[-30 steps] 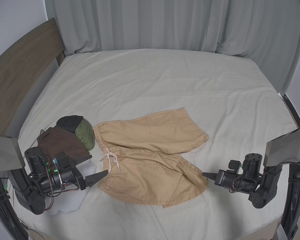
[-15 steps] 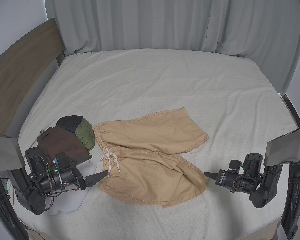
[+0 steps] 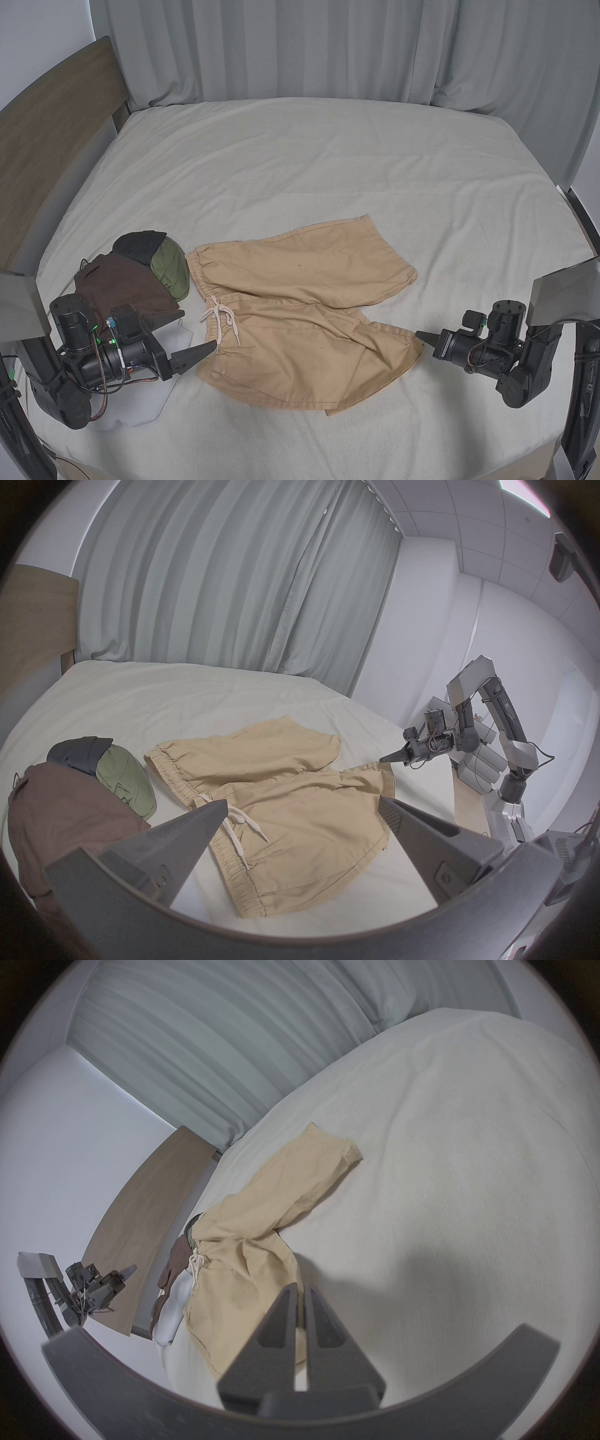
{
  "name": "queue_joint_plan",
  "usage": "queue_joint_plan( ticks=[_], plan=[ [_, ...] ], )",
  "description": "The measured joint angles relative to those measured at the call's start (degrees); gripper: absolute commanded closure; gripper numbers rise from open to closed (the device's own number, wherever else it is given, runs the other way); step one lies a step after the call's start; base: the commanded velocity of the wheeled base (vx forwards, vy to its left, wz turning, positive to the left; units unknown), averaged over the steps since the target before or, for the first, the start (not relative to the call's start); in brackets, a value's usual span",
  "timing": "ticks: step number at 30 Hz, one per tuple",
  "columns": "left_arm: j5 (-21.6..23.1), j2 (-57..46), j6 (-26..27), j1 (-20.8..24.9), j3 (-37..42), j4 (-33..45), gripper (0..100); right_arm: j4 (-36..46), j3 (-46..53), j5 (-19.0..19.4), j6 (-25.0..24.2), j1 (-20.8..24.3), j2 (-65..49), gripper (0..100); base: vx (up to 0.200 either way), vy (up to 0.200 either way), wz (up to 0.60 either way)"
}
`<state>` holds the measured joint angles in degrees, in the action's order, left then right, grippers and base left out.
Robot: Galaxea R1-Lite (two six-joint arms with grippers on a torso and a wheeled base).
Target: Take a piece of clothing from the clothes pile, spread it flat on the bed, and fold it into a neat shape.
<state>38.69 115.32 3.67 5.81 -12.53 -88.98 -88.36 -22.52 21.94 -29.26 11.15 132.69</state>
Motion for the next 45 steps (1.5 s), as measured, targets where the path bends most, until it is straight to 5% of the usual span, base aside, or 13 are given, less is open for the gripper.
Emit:
queue_joint_plan(
  ticks=[45],
  plan=[
    [-0.11, 0.83, -0.04, 0.24, -0.22, 0.00, 0, -0.11, -17.75, -5.80, 1.82, -3.35, 4.27, 100, 0.000, 0.000, 0.00]
  ],
)
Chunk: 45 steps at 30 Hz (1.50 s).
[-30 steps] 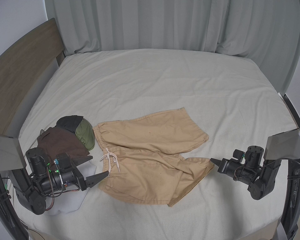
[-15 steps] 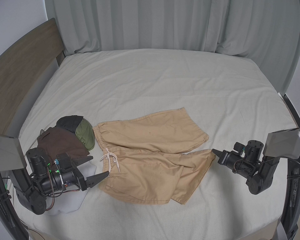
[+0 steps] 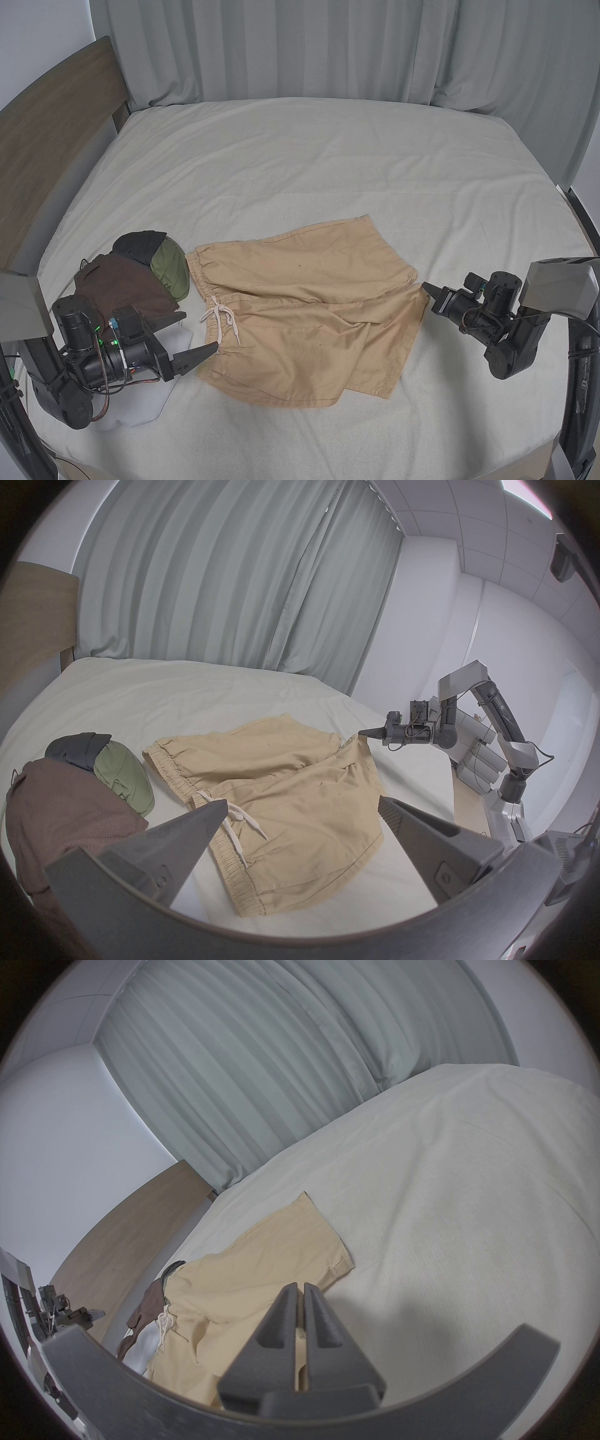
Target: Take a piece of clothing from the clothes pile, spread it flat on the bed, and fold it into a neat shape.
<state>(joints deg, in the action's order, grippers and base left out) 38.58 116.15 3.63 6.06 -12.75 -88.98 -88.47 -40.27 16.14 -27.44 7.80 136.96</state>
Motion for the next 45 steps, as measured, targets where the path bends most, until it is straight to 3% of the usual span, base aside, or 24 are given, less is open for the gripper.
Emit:
queue_joint_plan(
  ticks=[19, 20, 35, 45],
  plan=[
    [0.00, 0.06, 0.00, -0.02, -0.04, 0.00, 0, -0.21, -6.17, -1.30, -0.04, 1.04, 4.13, 100, 0.000, 0.000, 0.00],
    [0.00, 0.13, 0.02, 0.00, 0.00, 0.00, 0, -0.21, -6.14, -1.30, -0.01, 1.04, 4.16, 0, 0.000, 0.000, 0.00],
    [-0.07, 0.68, -0.02, 0.00, -0.01, 0.02, 0, -0.22, 0.16, -0.49, 3.08, 1.93, 0.00, 0, 0.000, 0.000, 0.00],
    [-0.10, 0.74, -0.09, -0.02, 0.13, 0.00, 0, -0.07, 13.67, 7.03, 7.72, 3.88, -5.71, 0, 0.000, 0.000, 0.00]
  ],
)
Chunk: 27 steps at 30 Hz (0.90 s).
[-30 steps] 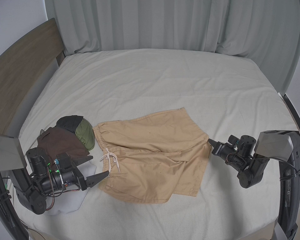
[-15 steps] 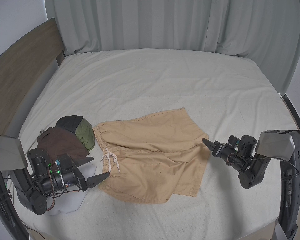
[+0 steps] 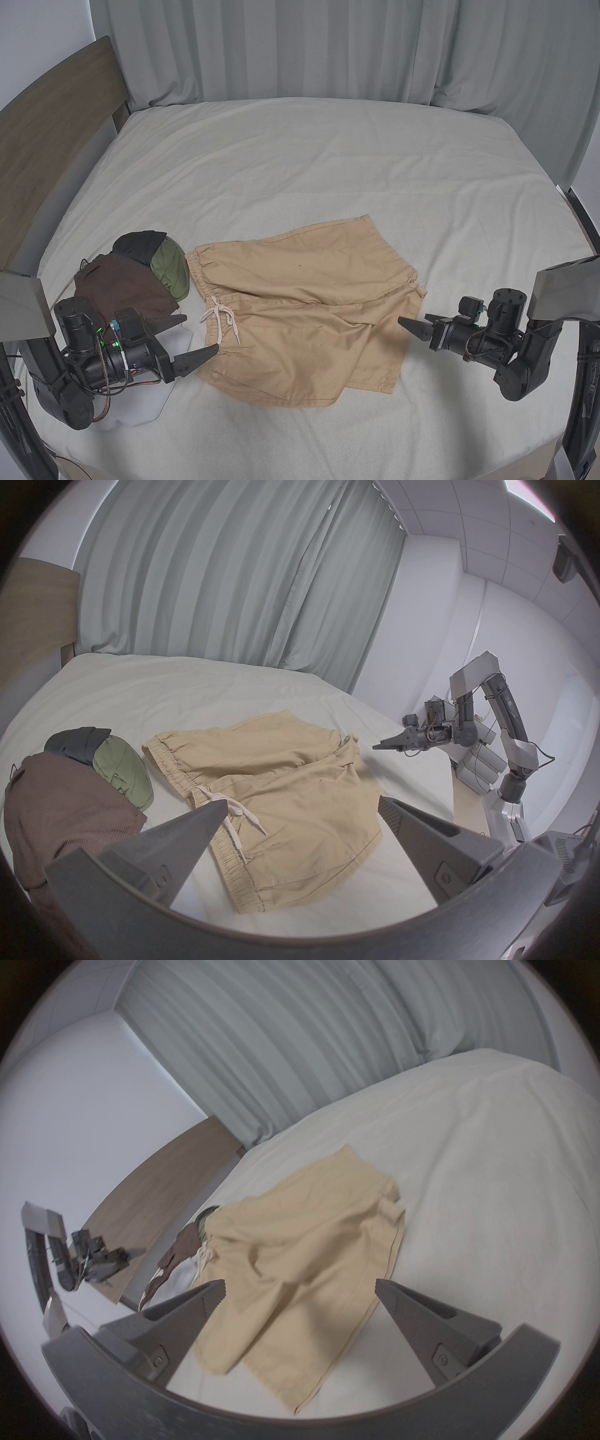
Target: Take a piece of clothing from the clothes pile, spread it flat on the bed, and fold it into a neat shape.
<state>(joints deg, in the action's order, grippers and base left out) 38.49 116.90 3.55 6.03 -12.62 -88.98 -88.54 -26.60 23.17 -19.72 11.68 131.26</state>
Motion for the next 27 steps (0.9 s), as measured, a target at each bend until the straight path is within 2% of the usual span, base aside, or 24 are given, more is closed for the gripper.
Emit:
queue_joint_plan(
  ticks=[8, 27],
  plan=[
    [-0.06, 0.05, -0.02, 0.02, 0.09, 0.00, 0, 0.13, 6.35, 3.89, 1.67, 1.83, -1.24, 0, 0.000, 0.000, 0.00],
    [-0.09, 0.11, -0.02, -0.11, 0.24, 0.00, 0, 0.13, 9.08, 4.77, 1.39, 4.08, 3.95, 0, 0.000, 0.000, 0.00]
  ],
)
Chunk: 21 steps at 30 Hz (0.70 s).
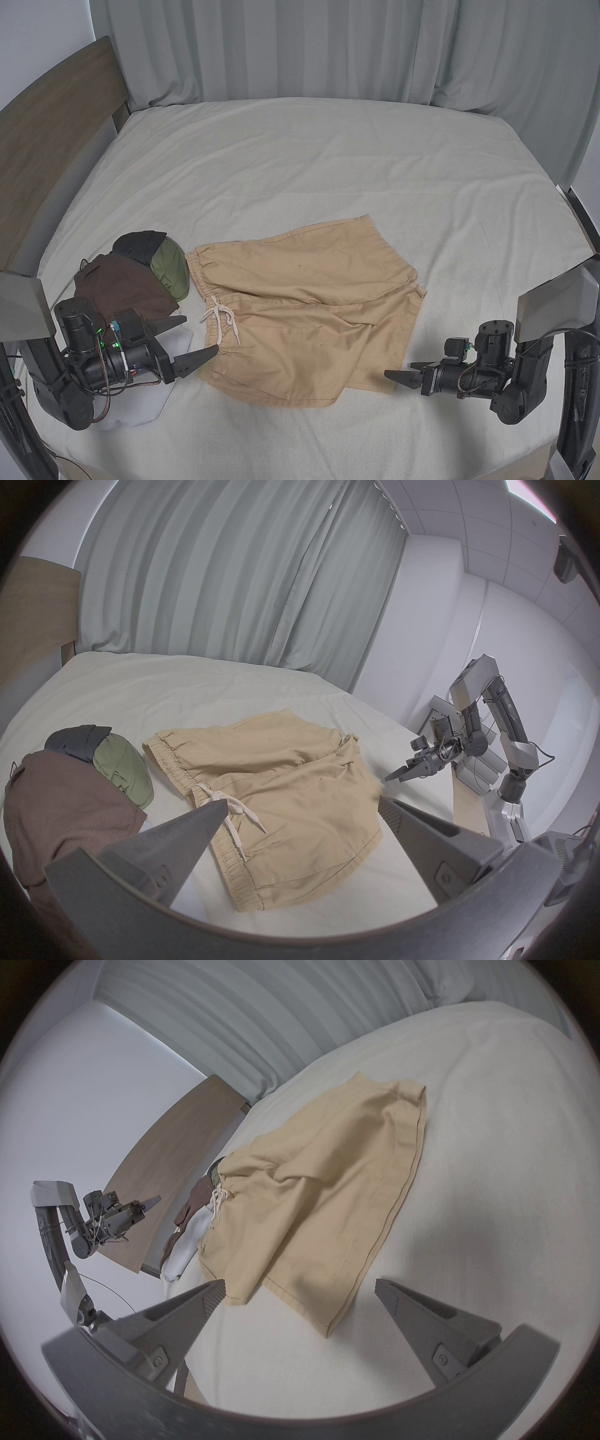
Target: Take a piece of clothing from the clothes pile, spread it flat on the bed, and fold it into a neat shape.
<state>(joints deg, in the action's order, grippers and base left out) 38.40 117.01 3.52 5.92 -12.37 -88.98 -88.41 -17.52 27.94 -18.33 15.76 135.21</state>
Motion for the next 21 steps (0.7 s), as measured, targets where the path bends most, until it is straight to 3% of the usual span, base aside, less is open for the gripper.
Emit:
queue_joint_plan(
  ticks=[21],
  plan=[
    [0.00, 0.55, 0.15, -0.20, -0.07, 0.00, 0, -0.30, -3.01, -0.24, -0.30, 2.12, 6.77, 0, 0.000, 0.000, 0.00]
  ],
)
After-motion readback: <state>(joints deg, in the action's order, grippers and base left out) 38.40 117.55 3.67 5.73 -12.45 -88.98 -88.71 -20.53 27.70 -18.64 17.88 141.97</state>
